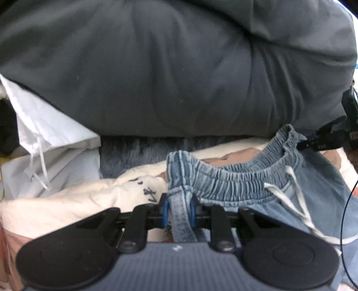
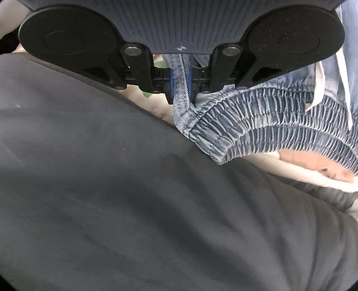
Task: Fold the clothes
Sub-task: 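Open both tools to release the elastic waistband, then move both open tools along the jeans toward the leg hem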
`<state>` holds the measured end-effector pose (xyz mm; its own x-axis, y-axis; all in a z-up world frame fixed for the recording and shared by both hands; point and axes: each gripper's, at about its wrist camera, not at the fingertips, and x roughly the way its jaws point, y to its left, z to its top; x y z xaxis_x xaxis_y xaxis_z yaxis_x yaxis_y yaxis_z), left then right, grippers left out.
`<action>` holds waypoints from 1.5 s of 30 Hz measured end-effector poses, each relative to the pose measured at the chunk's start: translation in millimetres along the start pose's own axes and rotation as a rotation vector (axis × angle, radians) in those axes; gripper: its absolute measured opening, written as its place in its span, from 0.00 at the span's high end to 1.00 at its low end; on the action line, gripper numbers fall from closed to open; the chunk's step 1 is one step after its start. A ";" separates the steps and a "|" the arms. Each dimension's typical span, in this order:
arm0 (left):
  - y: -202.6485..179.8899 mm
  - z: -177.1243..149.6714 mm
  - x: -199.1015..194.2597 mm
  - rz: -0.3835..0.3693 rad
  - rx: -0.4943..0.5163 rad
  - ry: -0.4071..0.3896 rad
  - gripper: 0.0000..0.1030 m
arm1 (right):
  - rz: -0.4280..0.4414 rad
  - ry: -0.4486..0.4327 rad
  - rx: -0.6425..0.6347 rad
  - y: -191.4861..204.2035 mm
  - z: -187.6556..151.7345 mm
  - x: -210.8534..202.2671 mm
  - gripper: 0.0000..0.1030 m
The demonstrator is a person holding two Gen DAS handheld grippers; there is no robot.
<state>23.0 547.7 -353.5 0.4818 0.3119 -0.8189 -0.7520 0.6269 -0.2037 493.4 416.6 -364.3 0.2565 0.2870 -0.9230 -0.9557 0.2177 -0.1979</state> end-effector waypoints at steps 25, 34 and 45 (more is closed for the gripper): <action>2.0 -3.5 -22.9 -0.028 -0.024 -0.055 0.72 | 0.161 -0.168 -0.009 13.8 -9.7 -23.5 0.49; -39.0 -0.2 7.4 -0.101 0.044 -0.018 0.69 | 0.178 -0.130 0.017 36.2 -4.6 17.4 0.49; -63.1 -10.8 18.4 0.116 0.159 0.061 0.71 | 0.173 -0.182 0.169 34.1 -15.8 5.0 0.48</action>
<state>74.5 506.2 -361.5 0.3644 0.3480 -0.8638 -0.7181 0.6956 -0.0227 459.9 410.8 -380.9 0.1282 0.4928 -0.8606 -0.9540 0.2986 0.0289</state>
